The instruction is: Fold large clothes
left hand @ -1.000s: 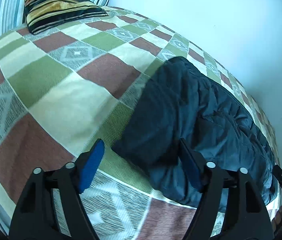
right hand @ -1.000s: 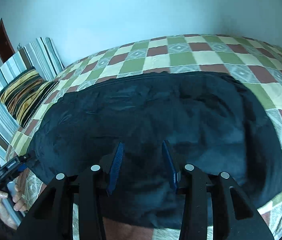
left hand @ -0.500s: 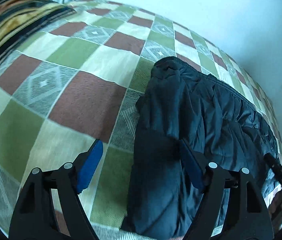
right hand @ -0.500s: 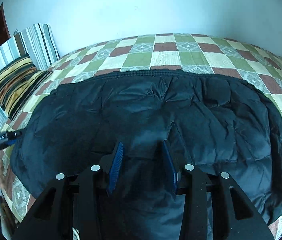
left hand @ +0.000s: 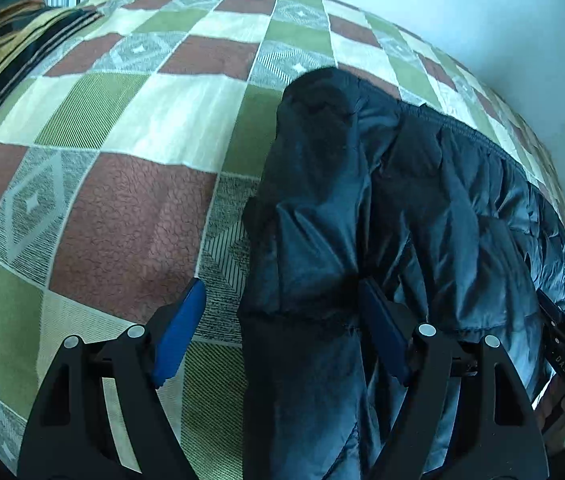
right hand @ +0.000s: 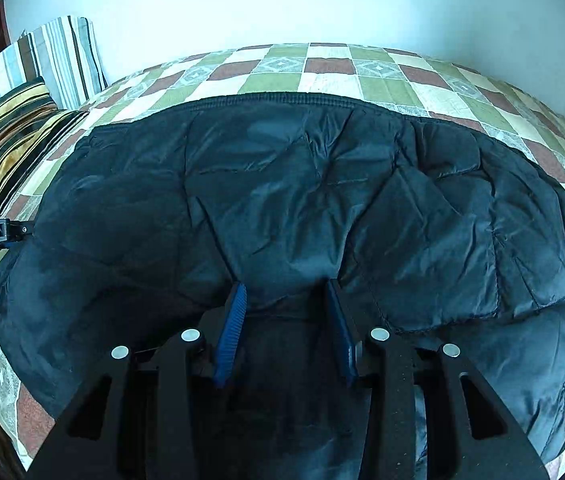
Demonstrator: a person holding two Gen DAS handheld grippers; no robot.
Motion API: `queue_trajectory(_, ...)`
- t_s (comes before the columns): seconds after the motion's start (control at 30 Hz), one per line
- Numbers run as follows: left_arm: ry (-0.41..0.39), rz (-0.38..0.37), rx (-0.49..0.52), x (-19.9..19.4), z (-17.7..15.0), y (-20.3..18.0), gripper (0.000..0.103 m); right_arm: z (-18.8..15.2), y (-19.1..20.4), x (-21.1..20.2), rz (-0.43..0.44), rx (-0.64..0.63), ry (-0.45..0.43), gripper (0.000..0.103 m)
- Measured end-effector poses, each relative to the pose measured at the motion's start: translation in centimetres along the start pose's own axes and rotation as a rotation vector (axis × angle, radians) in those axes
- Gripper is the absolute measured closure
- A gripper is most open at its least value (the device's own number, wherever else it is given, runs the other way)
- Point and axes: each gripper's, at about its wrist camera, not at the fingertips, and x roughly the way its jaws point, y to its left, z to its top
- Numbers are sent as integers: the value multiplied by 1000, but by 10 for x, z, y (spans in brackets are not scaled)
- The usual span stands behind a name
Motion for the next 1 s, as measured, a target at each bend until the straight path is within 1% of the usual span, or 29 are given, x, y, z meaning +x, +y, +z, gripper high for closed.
queue_trajectory(0.13,25,-13,-24,5,-1,4,21,-2,0,1,1,-5,-5,62)
queue_trajectory(0.2,37,-48,-60,3,-1,9,21,-1,1,2,0,-7,-7,62)
queue_trajectory(0.27,52,-67,-75,0,-4,11,21,-1,0,2,3,-6,-6,62)
queue_trajectory(0.4,34,-71,-51,-12,-12,9,21,-1,1,2,4,-7,-10,62)
queue_trajectory(0.47,37,-94,-57,-13,-15,9,21,-2,1,2,2,-8,-13,62)
queue_trajectory(0.6,60,-85,-59,-2,-17,5,19,-2,1,2,0,-9,-16,62)
queue_trajectory(0.73,76,-111,-55,9,-17,-2,19,-2,2,2,1,-8,-17,62)
queue_trajectory(0.77,77,-111,-54,10,-17,-2,20,-2,2,1,0,-8,-18,62)
queue_trajectory(0.8,78,-116,-49,10,-18,-5,27,-3,2,1,-1,-9,-19,62)
queue_trajectory(0.83,81,-135,-43,10,-18,-7,39,-3,2,2,-1,-9,-21,62)
queue_trajectory(0.87,84,-149,-43,9,-18,-9,43,-3,2,1,-2,-9,-21,62)
queue_trajectory(1.0,79,-125,-37,8,-18,-18,54,-4,2,1,-1,-10,-22,62)
